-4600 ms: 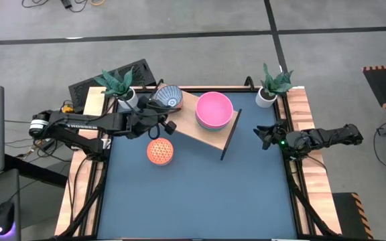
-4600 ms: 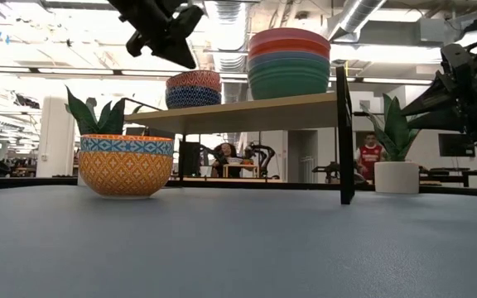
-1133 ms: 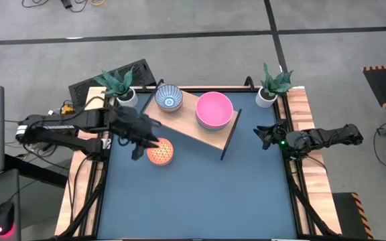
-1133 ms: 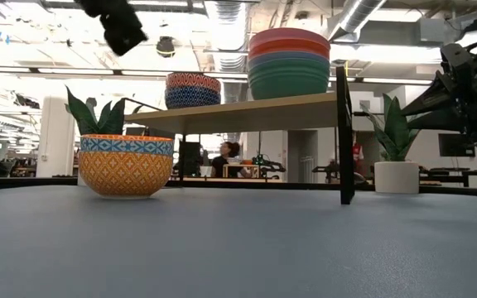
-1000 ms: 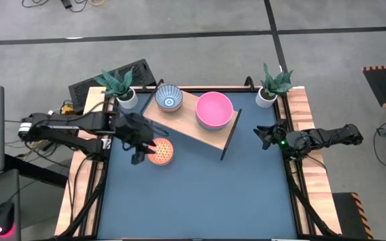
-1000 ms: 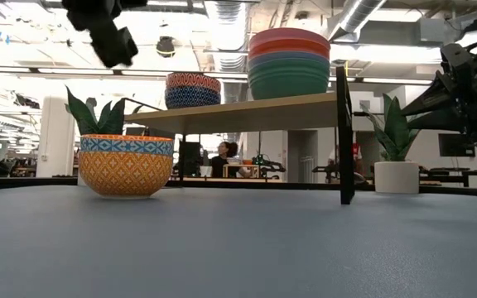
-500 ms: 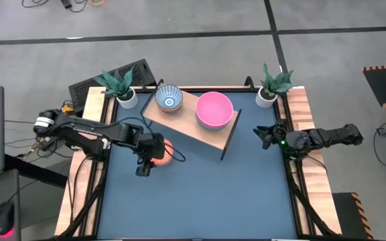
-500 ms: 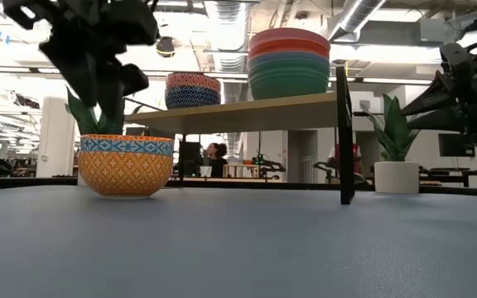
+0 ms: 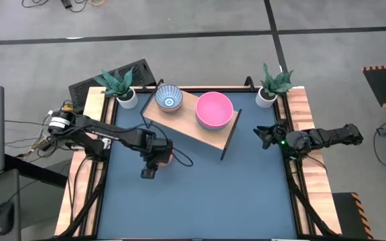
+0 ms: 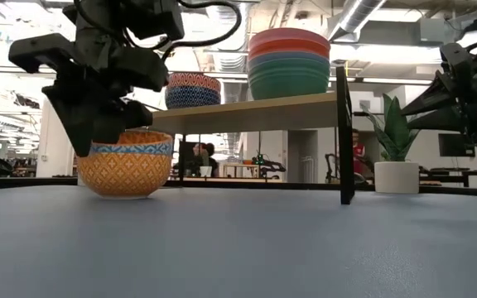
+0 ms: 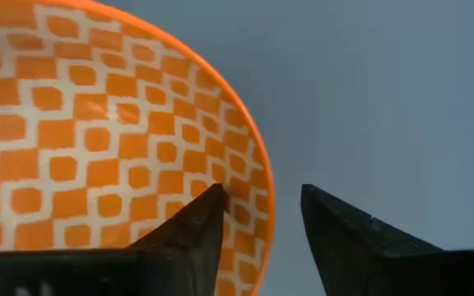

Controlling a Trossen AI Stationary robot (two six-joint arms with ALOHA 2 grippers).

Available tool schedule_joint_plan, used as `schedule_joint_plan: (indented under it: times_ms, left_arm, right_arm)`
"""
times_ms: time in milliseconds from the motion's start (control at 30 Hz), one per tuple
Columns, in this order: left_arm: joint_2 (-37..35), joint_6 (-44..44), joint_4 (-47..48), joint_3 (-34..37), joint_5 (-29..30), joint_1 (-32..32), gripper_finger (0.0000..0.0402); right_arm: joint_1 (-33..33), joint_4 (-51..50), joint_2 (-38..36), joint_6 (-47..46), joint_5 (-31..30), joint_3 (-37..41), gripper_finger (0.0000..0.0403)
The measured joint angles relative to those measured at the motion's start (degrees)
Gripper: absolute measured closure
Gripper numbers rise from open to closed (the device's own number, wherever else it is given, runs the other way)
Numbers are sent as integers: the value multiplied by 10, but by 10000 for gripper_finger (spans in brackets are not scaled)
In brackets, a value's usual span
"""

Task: Place and stack bowls onto a shelf
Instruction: Stack the printed orange bowl onto the printed blue bowl on the shelf

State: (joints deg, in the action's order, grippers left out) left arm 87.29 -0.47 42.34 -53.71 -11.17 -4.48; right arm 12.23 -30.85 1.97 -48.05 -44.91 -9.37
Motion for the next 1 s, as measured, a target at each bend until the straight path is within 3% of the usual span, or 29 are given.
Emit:
schedule_joint_plan:
  times_ms: [400,1000]
  left_arm:
    - [-7,-30,3,-6,-5,-1,372]
    - [-3,-37,134,-126,30,0,399]
  right_arm:
    - [0,0,0,3,0,0,212]
    - [0,0,0,5,0,0,212]
